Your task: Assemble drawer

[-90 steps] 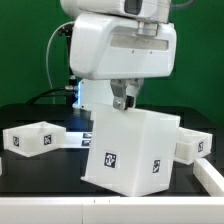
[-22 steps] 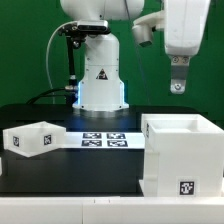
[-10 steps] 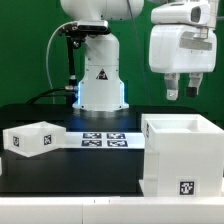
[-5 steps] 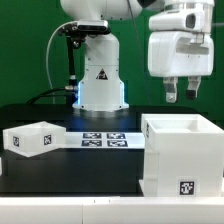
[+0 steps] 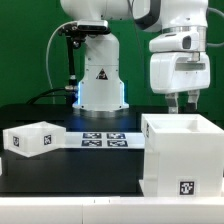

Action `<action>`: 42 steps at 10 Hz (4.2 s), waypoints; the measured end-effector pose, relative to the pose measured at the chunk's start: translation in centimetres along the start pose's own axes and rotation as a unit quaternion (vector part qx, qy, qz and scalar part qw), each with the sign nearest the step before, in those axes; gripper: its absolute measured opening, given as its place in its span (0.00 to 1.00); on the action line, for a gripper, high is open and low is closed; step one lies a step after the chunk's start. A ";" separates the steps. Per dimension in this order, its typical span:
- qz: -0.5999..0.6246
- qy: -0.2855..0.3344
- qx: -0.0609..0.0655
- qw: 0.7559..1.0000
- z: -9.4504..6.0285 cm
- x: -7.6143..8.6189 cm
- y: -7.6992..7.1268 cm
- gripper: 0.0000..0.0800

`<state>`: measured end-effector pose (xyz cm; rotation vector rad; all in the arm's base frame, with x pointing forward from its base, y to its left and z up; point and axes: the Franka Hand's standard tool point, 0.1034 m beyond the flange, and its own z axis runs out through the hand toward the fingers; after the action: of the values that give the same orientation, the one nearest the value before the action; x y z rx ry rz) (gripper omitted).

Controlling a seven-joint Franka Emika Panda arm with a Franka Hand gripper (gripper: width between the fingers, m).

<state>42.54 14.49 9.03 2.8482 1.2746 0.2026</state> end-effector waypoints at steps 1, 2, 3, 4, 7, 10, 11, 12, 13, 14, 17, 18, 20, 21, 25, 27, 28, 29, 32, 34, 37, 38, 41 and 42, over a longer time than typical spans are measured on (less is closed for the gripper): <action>0.000 0.000 0.001 1.000 0.1 -0.1 -0.1 0.81; 0.022 0.009 0.003 1.000 0.8 -0.3 -1.5 0.81; 0.026 0.004 0.011 1.000 1.6 -0.8 -3.4 0.81; 0.023 0.006 0.016 1.000 2.3 -0.8 -4.5 0.81; 0.027 0.016 0.027 0.999 5.1 -0.7 -6.2 0.81; 0.017 0.026 0.031 0.999 7.2 -1.1 -6.1 0.81; 0.013 0.031 0.028 0.999 7.5 -1.5 -5.5 0.81; 0.013 0.030 0.029 0.999 7.5 -1.5 -5.6 0.81; 0.012 0.030 0.029 0.999 7.5 -1.5 -5.6 0.65; 0.012 0.030 0.029 0.999 7.6 -1.5 -5.6 0.65; 0.011 0.030 0.029 0.999 7.6 -1.5 -5.6 0.10; -0.005 0.029 0.028 0.999 7.4 -1.7 -5.4 0.10; -0.064 0.015 0.017 0.998 5.2 -3.9 -2.5 0.04; -0.104 0.001 0.014 0.995 4.0 -5.6 -0.1 0.04; -0.149 -0.036 0.023 0.988 2.5 -10.1 10.4 0.04; -0.152 -0.036 0.025 0.987 2.6 -10.0 9.9 0.04; -0.151 -0.036 0.025 0.988 2.6 -10.0 9.9 0.04; -0.174 -0.044 0.038 0.983 3.0 -10.3 10.3 0.04; -0.277 -0.052 0.081 0.956 5.7 -9.4 15.4 0.04; -0.294 -0.051 0.090 0.950 5.2 -9.5 16.4 0.04; -0.293 -0.052 0.092 0.950 5.5 -9.7 16.3 0.04; -0.315 -0.054 0.107 0.942 5.5 -9.6 16.9 0.04; -0.338 -0.049 0.132 0.931 4.9 -6.3 20.3 0.04; -0.338 -0.047 0.125 0.932 4.5 -5.9 20.9 0.04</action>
Offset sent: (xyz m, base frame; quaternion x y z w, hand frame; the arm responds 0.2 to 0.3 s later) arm -0.0386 0.0302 -0.0293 0.0054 0.0210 0.0545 0.9983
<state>54.72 -3.71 5.27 2.3455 2.2798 -0.1163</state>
